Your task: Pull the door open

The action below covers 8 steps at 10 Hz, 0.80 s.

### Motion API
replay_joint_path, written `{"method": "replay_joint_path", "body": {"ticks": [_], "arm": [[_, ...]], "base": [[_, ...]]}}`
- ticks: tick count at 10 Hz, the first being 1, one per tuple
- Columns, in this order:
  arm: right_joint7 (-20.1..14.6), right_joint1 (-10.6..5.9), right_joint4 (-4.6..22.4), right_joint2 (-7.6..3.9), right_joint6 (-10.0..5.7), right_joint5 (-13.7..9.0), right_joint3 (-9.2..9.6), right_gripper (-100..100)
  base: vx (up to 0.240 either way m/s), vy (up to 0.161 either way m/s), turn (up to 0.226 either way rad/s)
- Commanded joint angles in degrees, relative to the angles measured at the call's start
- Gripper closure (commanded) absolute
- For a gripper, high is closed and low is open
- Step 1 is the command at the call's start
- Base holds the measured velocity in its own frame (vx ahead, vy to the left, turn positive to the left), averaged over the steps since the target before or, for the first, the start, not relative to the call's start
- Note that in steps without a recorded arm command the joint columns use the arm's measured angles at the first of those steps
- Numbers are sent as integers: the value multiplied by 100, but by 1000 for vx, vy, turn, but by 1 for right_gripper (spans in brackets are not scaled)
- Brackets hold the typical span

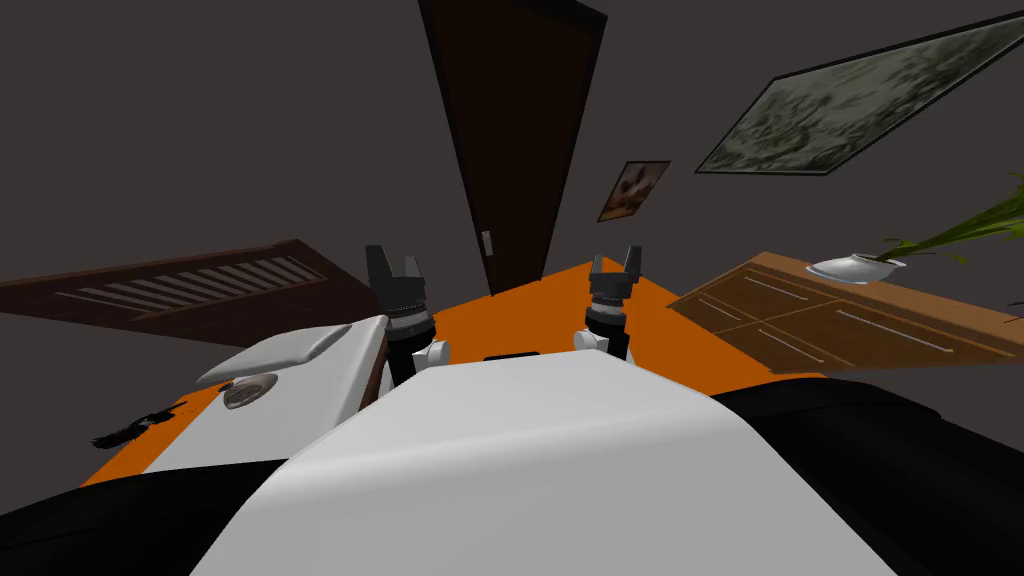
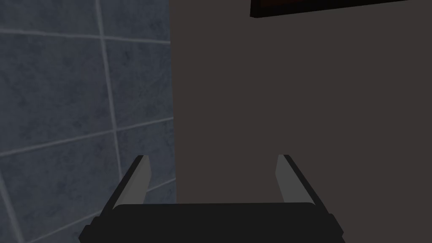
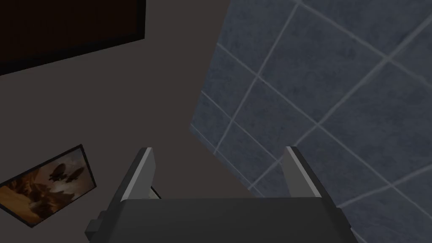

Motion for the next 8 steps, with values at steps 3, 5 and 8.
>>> {"method": "replay_joint_path", "body": {"ticks": [3, 5, 8], "arm": [[-384, -182, 377, -121, 116, -245, -28, -100], [-607, -288, 594, -177, 183, -387, -45, -100], [-971, -461, 951, -253, 293, -619, -72, -100]], "base": [[120, -3, 147], [151, 45, 134], [124, 10, 128]]}}
